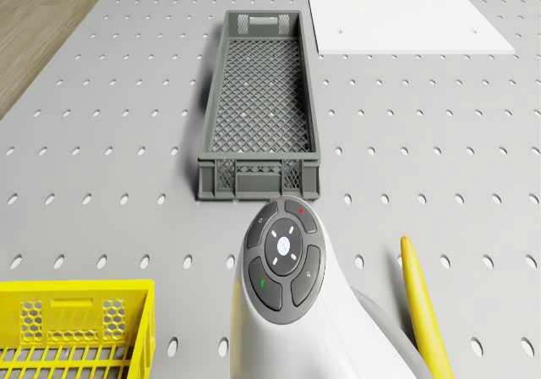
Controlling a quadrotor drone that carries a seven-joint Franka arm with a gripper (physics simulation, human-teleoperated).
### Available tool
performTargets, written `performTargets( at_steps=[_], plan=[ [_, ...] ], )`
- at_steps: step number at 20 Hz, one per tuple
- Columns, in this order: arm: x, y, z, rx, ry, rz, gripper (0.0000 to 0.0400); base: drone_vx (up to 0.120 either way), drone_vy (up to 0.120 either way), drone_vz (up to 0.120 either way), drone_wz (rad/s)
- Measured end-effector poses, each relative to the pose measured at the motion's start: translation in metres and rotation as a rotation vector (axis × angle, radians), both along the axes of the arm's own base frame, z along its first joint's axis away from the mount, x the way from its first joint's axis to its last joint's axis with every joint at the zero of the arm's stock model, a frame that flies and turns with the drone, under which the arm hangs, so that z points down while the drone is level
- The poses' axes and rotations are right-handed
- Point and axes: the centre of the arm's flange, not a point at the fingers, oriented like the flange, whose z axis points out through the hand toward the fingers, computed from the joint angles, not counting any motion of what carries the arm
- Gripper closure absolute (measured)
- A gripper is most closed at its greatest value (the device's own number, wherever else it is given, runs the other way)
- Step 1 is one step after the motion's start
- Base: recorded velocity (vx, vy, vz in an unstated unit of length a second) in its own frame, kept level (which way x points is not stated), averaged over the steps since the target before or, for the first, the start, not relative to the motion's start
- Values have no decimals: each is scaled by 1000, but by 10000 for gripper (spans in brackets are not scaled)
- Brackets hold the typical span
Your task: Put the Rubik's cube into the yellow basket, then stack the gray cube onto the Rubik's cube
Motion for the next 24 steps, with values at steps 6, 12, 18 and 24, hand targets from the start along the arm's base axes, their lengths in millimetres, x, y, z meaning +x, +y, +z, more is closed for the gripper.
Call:
performTargets(
  at_steps=[6,12,18,24],
  plan=[
    [0,0,-1,0,0,0,150,-120,120,0,0],
    [0,0,-1,0,0,0,150,-20,120,0,0],
    [0,0,-1,0,0,0,150,0,120,0,0],
    [0,0,-1,0,0,0,150,0,120,0,0]
  ],
)
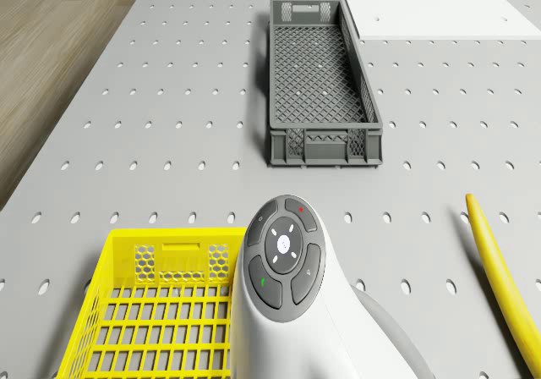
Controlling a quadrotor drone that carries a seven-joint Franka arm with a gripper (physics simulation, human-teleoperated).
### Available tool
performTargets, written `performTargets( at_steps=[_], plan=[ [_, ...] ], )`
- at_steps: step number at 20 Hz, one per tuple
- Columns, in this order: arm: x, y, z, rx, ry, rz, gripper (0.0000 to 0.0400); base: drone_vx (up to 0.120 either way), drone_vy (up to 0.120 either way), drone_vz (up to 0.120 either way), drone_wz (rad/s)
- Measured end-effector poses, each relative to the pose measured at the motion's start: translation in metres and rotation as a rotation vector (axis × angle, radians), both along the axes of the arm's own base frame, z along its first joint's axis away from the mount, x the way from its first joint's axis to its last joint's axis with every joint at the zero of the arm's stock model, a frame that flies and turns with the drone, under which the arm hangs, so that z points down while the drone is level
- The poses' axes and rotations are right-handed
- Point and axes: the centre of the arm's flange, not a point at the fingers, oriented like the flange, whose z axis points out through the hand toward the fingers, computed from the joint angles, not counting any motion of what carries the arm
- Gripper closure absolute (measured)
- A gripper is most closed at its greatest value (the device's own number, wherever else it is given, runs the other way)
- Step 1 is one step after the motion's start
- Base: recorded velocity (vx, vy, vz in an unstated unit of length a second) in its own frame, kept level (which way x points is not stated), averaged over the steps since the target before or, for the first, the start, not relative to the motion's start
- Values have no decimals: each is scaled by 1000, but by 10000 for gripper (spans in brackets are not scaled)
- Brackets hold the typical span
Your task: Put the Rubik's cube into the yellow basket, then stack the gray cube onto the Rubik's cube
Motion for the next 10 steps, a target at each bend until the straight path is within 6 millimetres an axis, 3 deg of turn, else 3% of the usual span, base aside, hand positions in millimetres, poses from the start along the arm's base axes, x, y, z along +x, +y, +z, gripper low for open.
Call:
performTargets(
  at_steps=[10],
  plan=[
    [0,0,0,0,0,0,150,8,120,0,0]
  ],
)
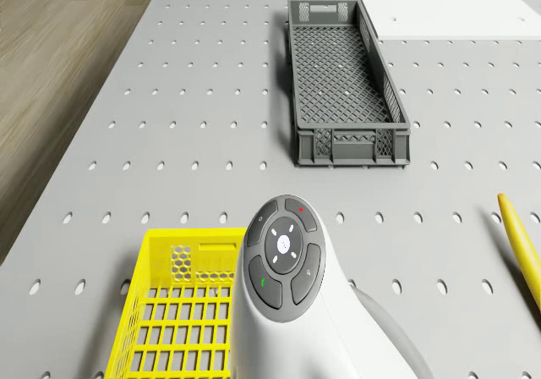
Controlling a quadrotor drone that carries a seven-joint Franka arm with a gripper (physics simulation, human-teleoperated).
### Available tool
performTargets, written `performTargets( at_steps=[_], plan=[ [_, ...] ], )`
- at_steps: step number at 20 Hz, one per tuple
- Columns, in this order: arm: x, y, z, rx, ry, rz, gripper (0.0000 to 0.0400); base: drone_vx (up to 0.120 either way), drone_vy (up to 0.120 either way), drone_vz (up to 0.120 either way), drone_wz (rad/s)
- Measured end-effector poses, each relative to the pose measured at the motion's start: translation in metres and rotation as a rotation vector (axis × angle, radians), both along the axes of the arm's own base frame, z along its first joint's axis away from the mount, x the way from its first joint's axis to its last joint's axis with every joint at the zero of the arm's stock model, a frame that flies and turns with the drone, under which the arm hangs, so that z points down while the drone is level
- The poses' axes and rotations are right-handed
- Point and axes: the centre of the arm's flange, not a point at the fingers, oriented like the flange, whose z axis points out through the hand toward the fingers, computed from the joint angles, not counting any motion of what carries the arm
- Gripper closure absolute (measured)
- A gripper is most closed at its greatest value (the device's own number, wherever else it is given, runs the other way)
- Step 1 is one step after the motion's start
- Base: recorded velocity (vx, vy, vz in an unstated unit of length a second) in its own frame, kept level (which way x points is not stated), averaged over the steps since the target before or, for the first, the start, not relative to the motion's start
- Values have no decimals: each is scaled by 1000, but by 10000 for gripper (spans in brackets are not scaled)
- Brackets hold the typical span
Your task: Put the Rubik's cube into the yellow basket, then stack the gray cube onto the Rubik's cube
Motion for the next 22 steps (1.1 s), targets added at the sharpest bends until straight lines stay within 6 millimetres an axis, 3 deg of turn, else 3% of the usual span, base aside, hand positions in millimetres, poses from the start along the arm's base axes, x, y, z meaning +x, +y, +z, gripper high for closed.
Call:
performTargets(
  at_steps=[18,22],
  plan=[
    [0,0,0,0,0,0,150,4,107,0,0],
    [0,0,0,0,0,0,150,0,0,0,0]
  ],
)
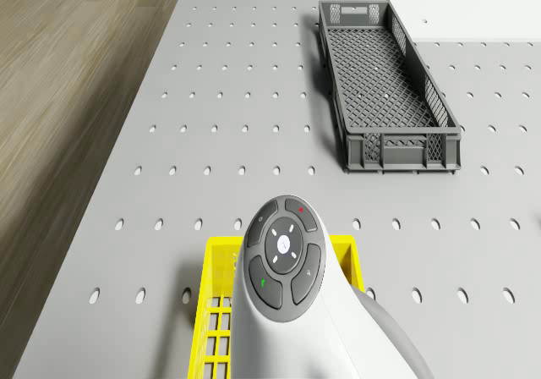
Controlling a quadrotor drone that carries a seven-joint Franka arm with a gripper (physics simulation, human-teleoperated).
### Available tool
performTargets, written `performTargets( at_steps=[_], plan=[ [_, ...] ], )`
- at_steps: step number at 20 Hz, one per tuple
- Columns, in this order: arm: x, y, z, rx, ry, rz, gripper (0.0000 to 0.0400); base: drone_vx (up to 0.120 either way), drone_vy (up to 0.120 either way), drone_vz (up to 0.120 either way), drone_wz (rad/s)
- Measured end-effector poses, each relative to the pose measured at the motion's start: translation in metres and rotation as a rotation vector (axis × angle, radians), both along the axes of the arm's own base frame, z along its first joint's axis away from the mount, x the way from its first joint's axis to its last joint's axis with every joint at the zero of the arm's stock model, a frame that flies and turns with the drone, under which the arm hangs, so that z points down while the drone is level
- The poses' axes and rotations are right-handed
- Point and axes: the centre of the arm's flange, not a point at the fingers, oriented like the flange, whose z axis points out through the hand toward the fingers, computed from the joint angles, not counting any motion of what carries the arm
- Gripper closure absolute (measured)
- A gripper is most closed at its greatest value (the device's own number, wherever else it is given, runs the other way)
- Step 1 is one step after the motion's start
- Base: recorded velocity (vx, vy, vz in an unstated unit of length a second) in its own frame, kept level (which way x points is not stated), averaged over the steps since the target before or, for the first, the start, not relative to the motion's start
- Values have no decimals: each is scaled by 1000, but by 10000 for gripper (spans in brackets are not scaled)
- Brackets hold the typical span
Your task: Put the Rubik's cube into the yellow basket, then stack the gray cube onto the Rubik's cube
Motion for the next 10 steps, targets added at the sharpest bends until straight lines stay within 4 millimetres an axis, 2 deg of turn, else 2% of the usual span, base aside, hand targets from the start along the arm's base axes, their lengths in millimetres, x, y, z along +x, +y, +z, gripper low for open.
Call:
performTargets(
  at_steps=[5,10],
  plan=[
    [0,0,1,0,0,0,150,0,0,0,0],
    [0,0,16,0,0,0,150,0,0,0,0]
  ],
)
